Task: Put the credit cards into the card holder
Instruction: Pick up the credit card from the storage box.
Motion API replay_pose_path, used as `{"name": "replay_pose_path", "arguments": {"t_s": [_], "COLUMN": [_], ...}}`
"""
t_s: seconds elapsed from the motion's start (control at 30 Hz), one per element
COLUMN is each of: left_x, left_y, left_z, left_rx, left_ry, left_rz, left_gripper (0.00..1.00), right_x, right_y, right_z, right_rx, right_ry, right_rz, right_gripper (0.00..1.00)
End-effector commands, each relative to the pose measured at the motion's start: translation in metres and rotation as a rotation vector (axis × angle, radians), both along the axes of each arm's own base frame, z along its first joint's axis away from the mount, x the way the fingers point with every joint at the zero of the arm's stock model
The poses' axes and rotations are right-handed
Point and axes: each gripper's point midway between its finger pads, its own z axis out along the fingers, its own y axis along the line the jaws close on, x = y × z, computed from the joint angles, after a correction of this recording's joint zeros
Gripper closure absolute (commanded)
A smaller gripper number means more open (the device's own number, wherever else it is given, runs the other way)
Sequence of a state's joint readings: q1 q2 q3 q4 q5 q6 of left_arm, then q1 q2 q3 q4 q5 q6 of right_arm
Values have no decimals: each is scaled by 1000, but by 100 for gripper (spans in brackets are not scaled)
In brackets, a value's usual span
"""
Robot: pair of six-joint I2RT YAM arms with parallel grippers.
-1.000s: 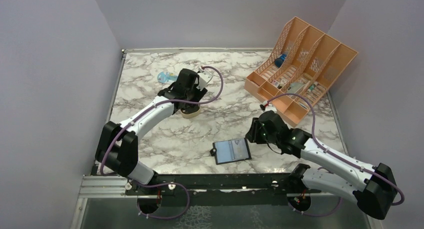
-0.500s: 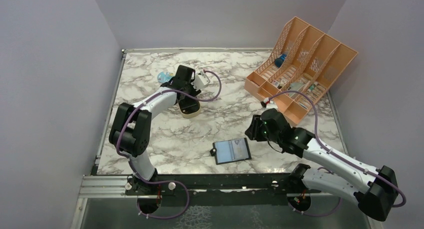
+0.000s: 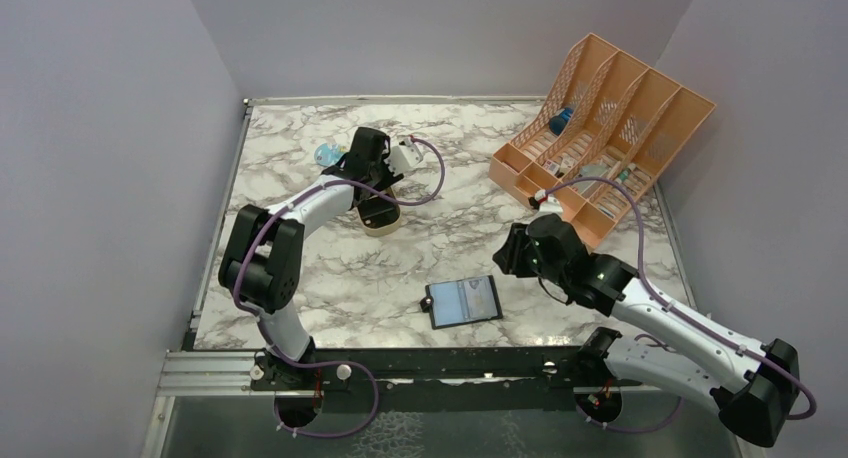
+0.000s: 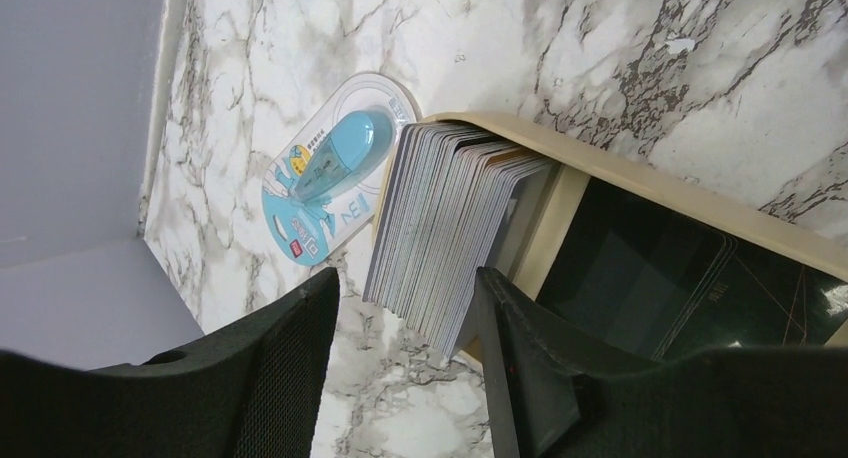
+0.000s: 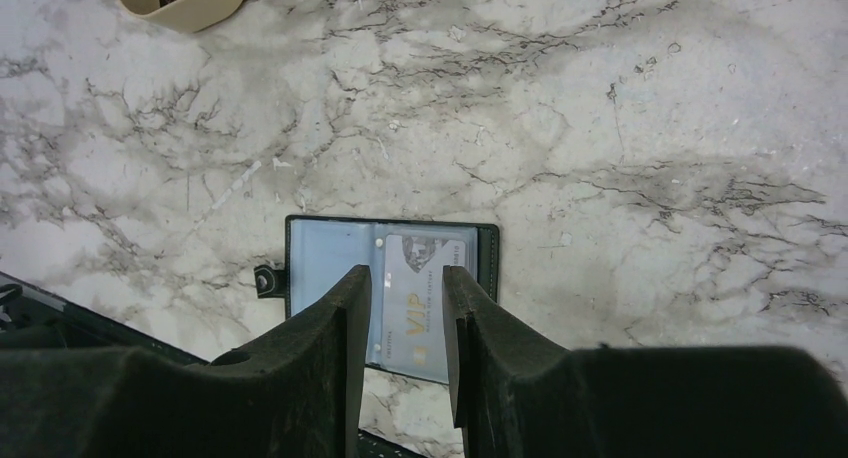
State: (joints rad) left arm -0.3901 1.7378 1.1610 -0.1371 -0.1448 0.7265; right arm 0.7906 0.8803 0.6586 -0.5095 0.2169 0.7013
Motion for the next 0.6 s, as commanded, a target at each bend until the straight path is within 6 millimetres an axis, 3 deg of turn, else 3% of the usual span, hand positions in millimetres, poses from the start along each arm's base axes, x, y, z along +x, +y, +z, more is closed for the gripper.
{"name": "replay_pose_path", "arguments": {"t_s": [0.0, 0.3, 0.57], "left_x": [2, -1, 3], "left_y": [-4, -9, 1], "left_z": [-11, -11, -22], "left_rx": [2, -21, 36], "left_ry": [10, 25, 13], "left_rz": [-23, -36, -9], "left_gripper": [44, 42, 42], "right_x": [6, 5, 5], "right_y": [-5, -6, -7], "right_z": [15, 11, 12], "right_rx": [-10, -9, -11], "right_ry": [-47, -39, -41], "right_rz": [-25, -29, -32], "right_gripper": [67, 67, 67]}}
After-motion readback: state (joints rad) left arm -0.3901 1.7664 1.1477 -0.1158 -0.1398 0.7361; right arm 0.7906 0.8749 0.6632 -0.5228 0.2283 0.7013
